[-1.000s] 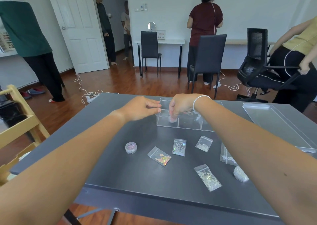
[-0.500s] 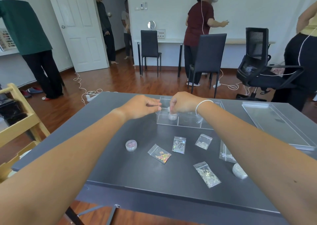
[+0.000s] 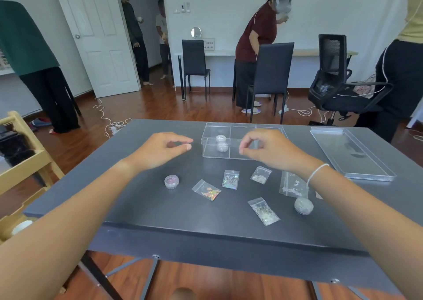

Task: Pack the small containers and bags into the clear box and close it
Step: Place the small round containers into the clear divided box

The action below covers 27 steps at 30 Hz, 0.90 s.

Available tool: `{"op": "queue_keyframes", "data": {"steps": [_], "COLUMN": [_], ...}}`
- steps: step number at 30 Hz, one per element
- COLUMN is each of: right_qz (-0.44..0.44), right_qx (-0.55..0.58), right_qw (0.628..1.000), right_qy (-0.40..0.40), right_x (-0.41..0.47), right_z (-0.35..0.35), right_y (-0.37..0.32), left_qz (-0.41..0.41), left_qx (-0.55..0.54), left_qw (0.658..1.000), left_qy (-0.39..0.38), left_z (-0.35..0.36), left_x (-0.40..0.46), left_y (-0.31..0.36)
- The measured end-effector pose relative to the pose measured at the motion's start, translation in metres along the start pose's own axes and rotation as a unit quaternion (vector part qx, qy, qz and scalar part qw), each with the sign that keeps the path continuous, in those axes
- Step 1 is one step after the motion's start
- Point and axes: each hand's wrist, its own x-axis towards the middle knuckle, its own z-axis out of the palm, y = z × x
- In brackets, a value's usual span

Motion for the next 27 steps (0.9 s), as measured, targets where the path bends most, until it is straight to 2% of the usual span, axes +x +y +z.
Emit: {"op": "queue_keyframes", "data": {"steps": [5, 11, 23, 27], "right_qz": [0.040, 0.067, 0.081, 0.082], "right_qx": [-0.022, -0.058, -0.069, -0.047], "right_qw": [0.998, 0.994, 0.990, 0.992], "right_qy": [-0.033, -0.069, -0.090, -0.089], "right_x": [-0.037, -0.072, -0.105, -0.104], "right_z": [-0.007, -0.014, -0.017, -0.016], "right_y": [0.010, 0.020, 0.023, 0.019], "left_qz": [-0.016, -0.034, -0.017, 0.012], "left_qx": [0.057, 0.091, 0.045, 0.031], "left_qw": [0.997, 0.992, 0.997, 0.999], "left_qy": [-0.053, -0.078, -0.057, -0.032], "left_z": [-0.004, -0.002, 0.009, 0.012], "left_x": [-0.034, -0.051, -0.052, -0.045], "left_y": [-0.007, -0.005, 0.011, 0.029]}}
